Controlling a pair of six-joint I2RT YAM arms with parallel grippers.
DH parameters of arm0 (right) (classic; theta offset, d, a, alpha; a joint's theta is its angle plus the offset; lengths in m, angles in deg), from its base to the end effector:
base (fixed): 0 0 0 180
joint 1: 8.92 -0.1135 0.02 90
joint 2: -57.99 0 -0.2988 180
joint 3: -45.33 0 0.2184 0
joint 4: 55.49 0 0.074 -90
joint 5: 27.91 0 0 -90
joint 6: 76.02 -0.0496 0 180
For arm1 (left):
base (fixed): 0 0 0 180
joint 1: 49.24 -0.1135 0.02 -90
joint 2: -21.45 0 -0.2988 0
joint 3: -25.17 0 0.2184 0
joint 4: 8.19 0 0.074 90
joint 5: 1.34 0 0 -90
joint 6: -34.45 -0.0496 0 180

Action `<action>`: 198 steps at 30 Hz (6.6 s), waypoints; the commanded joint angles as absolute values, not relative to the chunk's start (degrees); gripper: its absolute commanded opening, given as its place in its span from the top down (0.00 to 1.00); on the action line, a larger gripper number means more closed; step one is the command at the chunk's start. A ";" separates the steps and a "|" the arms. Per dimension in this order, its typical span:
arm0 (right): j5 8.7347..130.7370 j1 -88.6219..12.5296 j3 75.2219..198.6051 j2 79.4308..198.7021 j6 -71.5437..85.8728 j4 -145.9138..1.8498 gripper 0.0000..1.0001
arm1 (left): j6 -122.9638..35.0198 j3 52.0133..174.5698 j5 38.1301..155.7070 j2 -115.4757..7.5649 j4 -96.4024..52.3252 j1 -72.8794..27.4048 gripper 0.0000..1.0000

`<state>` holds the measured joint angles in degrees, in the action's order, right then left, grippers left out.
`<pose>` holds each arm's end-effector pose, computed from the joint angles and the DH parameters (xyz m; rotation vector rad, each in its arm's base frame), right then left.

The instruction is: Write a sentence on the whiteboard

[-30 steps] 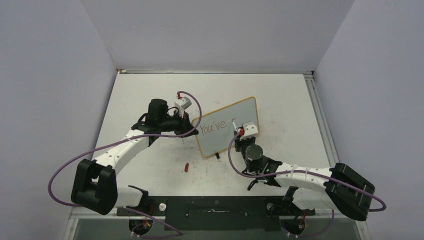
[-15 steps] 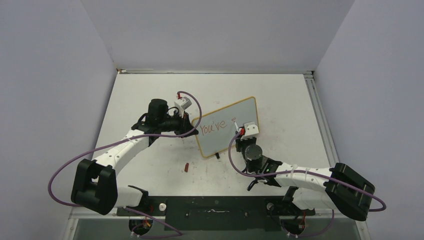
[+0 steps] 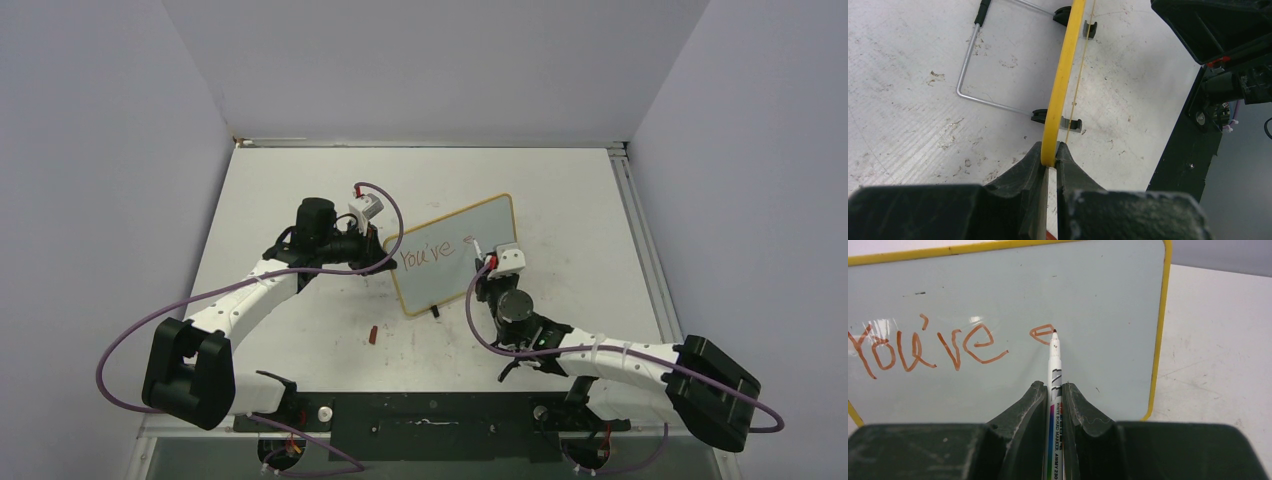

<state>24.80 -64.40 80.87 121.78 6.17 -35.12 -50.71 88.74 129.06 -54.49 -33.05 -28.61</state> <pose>0.1340 0.1418 0.2626 -0.2190 1.6732 0.2749 0.2224 -0.1181 0.2889 0.6967 2.1141 -1.0253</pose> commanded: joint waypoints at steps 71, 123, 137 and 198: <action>25.33 -61.77 84.72 127.74 10.59 -27.39 0.95 | -52.91 88.12 123.03 -55.47 -39.69 -28.67 1.00; 25.75 -60.77 81.33 116.75 9.25 -34.58 0.95 | -52.65 88.23 122.08 -55.10 -39.70 -28.67 1.00; 30.42 -57.30 82.46 122.05 11.08 -30.52 0.95 | -52.65 88.14 122.13 -55.07 -39.78 -28.67 1.00; 29.98 -56.71 85.04 126.30 13.27 -30.57 0.95 | -52.65 88.23 122.50 -55.08 -39.79 -28.58 1.00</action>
